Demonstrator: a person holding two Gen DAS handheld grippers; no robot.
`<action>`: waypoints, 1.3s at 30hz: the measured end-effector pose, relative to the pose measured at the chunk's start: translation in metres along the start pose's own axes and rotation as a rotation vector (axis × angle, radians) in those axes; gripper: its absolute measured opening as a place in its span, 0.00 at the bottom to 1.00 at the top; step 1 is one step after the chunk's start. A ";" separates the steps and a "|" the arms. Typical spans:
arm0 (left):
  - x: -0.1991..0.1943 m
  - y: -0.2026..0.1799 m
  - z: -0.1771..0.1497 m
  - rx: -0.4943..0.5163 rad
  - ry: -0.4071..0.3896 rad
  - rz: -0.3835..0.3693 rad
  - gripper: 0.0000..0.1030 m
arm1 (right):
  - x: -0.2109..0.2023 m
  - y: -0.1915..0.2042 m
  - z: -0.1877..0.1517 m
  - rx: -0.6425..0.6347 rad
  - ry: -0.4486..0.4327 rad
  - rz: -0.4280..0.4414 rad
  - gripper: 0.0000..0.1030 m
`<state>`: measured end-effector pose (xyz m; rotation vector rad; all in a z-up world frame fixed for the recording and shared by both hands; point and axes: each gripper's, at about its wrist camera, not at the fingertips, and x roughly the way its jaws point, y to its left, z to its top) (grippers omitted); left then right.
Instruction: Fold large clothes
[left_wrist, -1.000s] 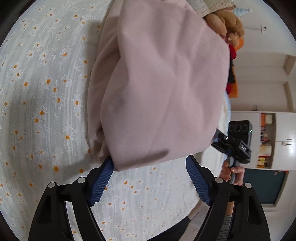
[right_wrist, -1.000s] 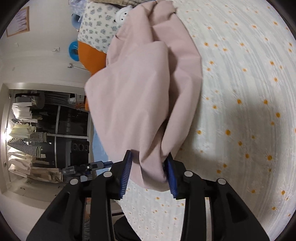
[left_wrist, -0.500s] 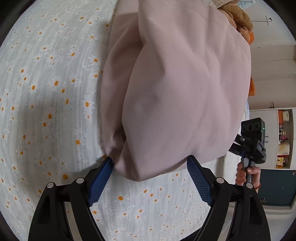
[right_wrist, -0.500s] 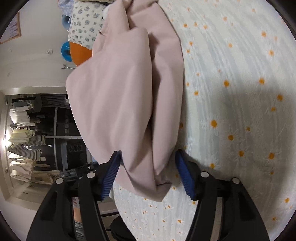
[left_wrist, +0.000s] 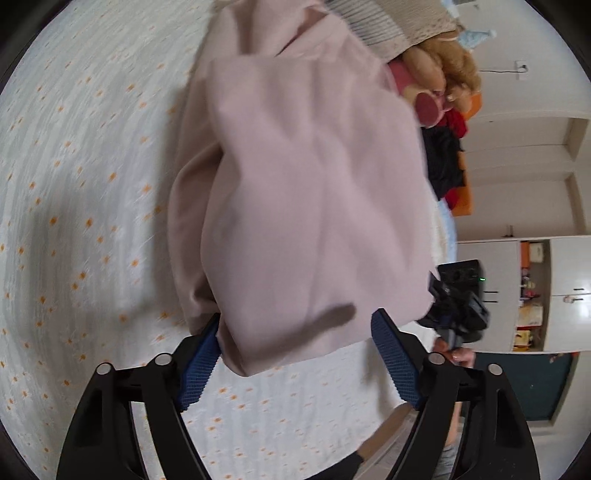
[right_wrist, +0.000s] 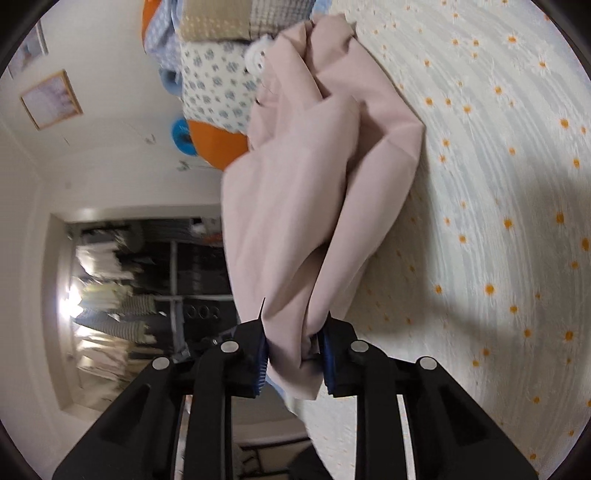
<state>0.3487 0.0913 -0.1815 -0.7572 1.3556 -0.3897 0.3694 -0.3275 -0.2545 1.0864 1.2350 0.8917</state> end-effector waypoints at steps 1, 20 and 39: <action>-0.003 -0.002 0.003 0.002 -0.011 -0.018 0.65 | -0.003 0.001 0.004 0.010 -0.022 0.024 0.23; -0.019 -0.043 0.225 0.060 -0.356 -0.064 0.52 | 0.085 0.053 0.198 0.166 -0.392 0.181 0.24; -0.021 -0.102 0.206 0.598 -0.561 0.193 0.79 | 0.126 0.111 0.269 -0.192 -0.272 -0.272 0.25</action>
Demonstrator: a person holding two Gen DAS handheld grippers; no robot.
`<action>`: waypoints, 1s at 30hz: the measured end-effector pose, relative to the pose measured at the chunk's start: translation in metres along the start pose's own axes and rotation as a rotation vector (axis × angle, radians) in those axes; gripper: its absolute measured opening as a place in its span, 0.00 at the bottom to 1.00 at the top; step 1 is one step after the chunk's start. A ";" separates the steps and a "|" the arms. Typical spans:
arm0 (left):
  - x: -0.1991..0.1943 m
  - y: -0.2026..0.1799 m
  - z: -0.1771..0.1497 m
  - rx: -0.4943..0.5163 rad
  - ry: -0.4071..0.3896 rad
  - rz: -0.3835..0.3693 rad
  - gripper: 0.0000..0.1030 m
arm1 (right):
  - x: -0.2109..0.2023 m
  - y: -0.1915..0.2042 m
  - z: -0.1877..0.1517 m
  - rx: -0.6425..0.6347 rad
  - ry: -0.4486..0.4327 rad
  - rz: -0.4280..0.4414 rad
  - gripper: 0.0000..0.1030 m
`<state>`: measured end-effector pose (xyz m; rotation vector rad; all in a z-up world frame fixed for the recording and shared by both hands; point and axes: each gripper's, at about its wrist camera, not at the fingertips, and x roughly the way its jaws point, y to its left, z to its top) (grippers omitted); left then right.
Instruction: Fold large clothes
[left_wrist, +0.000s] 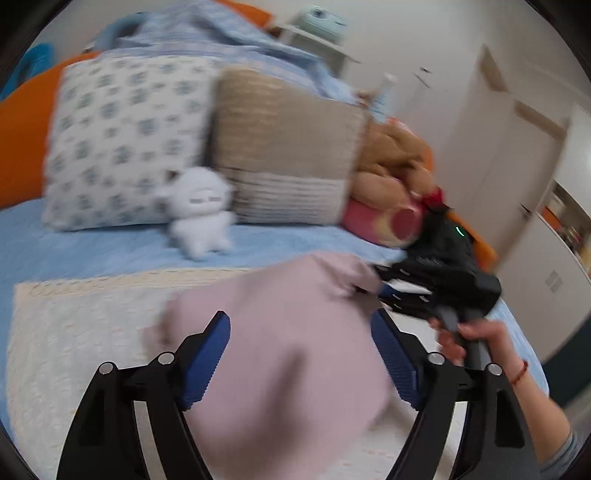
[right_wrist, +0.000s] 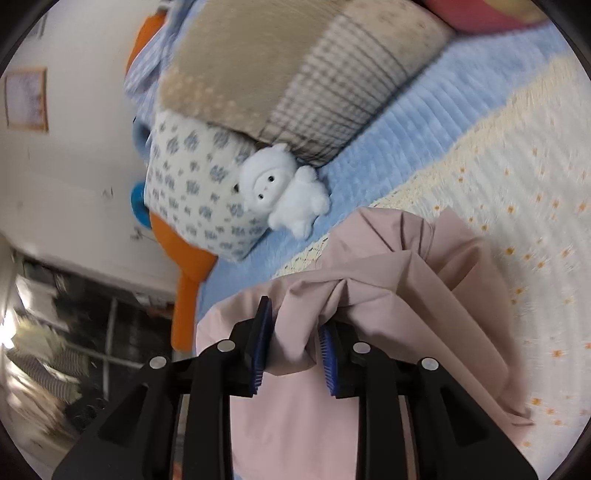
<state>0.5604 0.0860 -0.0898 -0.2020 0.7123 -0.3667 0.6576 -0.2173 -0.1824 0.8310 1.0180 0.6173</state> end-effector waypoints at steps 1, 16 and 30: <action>0.018 -0.010 0.000 0.026 0.035 0.028 0.79 | -0.002 0.003 -0.003 -0.002 0.004 -0.004 0.25; 0.114 0.014 0.009 -0.026 0.073 0.195 0.73 | -0.025 0.069 -0.024 -0.575 -0.123 -0.233 0.49; 0.154 0.117 -0.031 -0.355 -0.031 -0.162 0.25 | 0.076 -0.042 -0.011 -0.523 -0.174 -0.441 0.20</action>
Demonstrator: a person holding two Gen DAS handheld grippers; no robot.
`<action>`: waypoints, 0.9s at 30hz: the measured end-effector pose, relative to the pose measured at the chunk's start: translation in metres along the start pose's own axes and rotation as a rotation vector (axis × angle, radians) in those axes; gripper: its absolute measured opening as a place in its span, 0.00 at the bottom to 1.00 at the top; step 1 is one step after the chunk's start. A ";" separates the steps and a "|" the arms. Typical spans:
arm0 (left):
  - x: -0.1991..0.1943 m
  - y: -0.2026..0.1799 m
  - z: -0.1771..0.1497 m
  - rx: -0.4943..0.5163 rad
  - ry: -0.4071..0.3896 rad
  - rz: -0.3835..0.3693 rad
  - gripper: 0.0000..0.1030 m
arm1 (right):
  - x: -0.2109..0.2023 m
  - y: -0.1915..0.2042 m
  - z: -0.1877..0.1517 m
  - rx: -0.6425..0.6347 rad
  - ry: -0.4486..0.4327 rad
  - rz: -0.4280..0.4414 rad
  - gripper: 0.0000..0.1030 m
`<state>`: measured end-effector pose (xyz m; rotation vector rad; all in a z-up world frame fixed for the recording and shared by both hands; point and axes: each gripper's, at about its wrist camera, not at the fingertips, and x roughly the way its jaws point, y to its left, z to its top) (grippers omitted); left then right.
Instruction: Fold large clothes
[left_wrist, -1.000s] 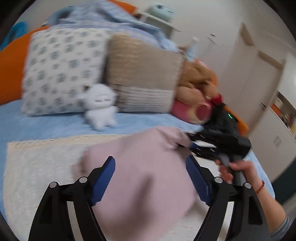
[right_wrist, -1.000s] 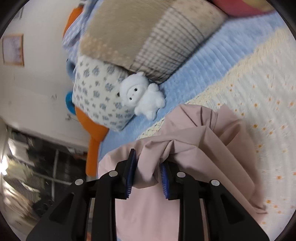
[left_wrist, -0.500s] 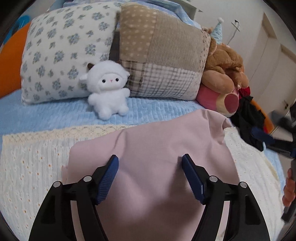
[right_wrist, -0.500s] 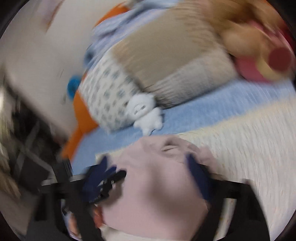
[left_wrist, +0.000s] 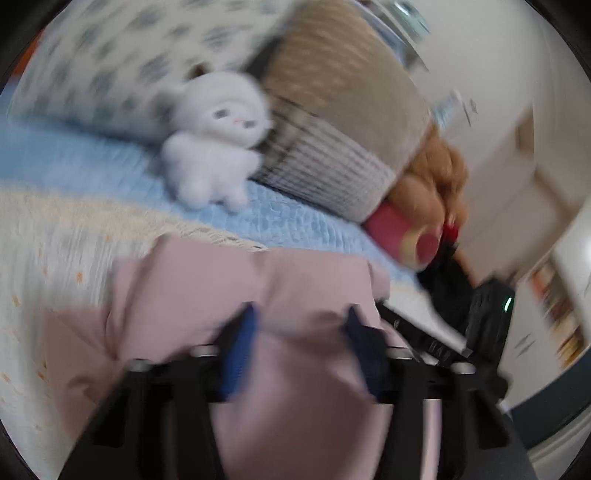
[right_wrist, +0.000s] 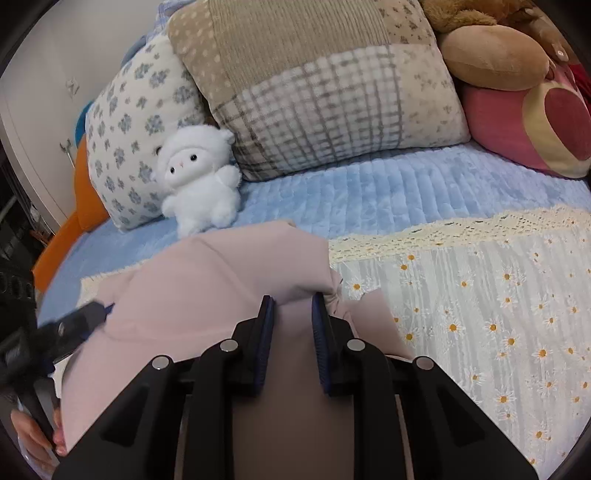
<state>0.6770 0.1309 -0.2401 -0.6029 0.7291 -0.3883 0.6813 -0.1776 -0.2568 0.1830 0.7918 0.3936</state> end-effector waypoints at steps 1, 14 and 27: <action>0.000 0.018 -0.004 -0.070 -0.002 -0.021 0.08 | 0.001 0.002 -0.002 -0.019 0.001 -0.015 0.20; -0.136 -0.104 -0.015 0.171 -0.019 0.325 0.94 | -0.139 0.000 -0.015 0.030 0.095 0.144 0.93; -0.103 -0.052 -0.140 -0.304 0.234 0.106 0.96 | -0.138 -0.090 -0.123 0.692 0.350 0.480 0.96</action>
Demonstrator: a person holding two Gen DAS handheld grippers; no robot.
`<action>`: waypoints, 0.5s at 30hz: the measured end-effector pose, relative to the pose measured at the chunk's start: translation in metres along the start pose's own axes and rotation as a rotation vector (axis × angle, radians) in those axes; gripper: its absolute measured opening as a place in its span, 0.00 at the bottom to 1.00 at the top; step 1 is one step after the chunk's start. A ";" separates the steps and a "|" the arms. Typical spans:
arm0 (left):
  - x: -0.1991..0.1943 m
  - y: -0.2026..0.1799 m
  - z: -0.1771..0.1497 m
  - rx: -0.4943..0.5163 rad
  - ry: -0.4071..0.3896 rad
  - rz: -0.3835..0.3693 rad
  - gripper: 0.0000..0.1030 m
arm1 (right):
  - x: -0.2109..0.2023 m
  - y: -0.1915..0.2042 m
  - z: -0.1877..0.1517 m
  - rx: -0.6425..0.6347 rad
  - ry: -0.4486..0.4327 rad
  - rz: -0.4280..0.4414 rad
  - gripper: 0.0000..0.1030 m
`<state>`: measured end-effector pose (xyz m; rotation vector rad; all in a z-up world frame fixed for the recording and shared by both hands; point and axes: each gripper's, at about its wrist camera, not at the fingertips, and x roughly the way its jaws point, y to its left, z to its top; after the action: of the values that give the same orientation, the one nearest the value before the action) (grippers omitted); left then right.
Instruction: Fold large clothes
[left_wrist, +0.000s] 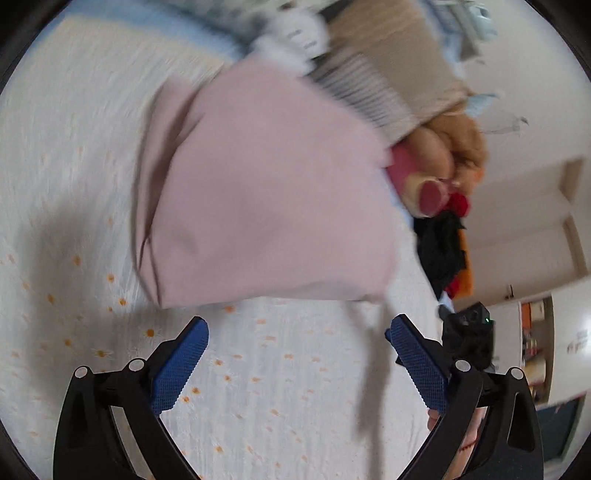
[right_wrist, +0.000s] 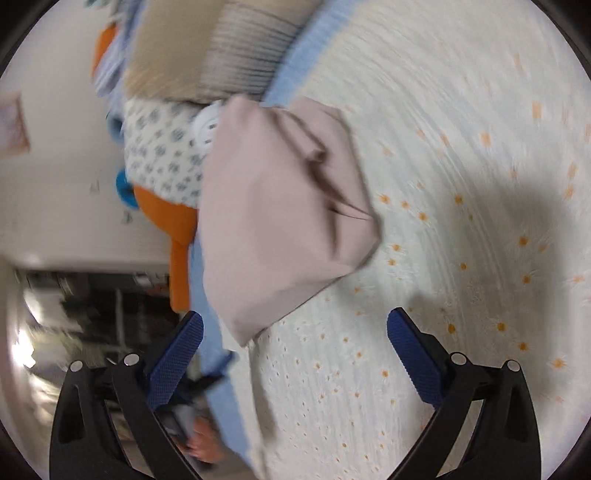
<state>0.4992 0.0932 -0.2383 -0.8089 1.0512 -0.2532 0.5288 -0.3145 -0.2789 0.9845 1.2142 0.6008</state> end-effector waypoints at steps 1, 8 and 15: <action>0.010 0.010 0.002 -0.021 -0.010 -0.008 0.96 | 0.006 -0.006 0.004 0.020 -0.001 0.017 0.96; 0.028 0.047 0.011 -0.100 -0.014 -0.098 0.96 | 0.041 0.010 0.027 -0.059 -0.023 -0.052 0.96; 0.014 0.055 0.009 -0.079 0.011 -0.071 0.94 | 0.063 0.021 0.047 -0.044 -0.061 -0.101 0.97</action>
<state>0.5040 0.1277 -0.2837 -0.9179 1.0487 -0.2784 0.5939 -0.2666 -0.2895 0.8934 1.1846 0.5128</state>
